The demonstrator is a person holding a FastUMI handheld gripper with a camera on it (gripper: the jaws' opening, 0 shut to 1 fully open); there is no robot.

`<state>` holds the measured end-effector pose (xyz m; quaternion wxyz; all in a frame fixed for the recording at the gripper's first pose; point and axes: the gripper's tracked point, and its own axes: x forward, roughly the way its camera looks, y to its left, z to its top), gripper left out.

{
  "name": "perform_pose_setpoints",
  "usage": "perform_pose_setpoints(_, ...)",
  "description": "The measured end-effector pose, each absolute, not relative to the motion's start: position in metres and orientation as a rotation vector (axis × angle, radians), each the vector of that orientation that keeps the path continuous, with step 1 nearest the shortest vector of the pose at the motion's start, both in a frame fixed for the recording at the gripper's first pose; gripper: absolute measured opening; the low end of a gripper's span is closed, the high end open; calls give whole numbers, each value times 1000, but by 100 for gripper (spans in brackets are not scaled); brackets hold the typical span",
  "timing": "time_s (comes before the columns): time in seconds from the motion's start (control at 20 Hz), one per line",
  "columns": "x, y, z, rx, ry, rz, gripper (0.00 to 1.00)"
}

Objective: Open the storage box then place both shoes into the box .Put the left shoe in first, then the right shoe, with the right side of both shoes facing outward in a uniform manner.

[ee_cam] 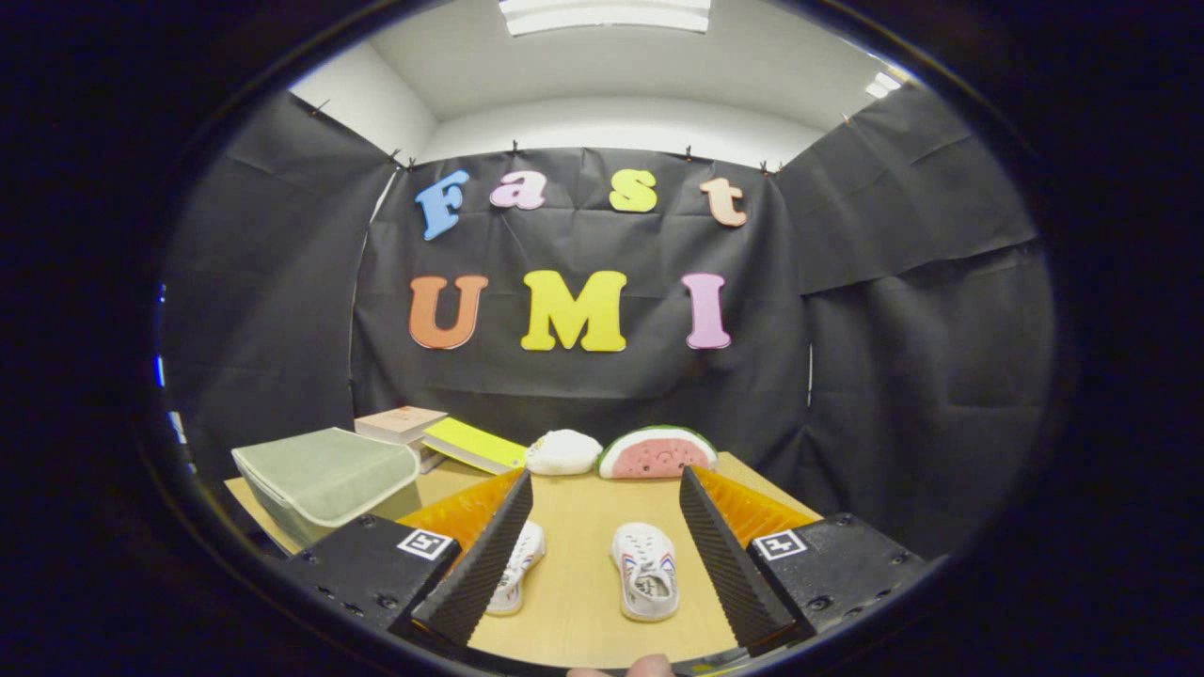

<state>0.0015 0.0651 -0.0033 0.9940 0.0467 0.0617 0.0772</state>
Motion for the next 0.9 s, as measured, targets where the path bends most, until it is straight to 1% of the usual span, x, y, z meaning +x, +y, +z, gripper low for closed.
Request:
perform_pose_setpoints(0.5,26,178,-10,271,183,541,100)
perform_pose_setpoints(0.8,30,235,-24,348,267,717,100)
perform_pose_setpoints(0.9,29,255,-40,425,332,789,100)
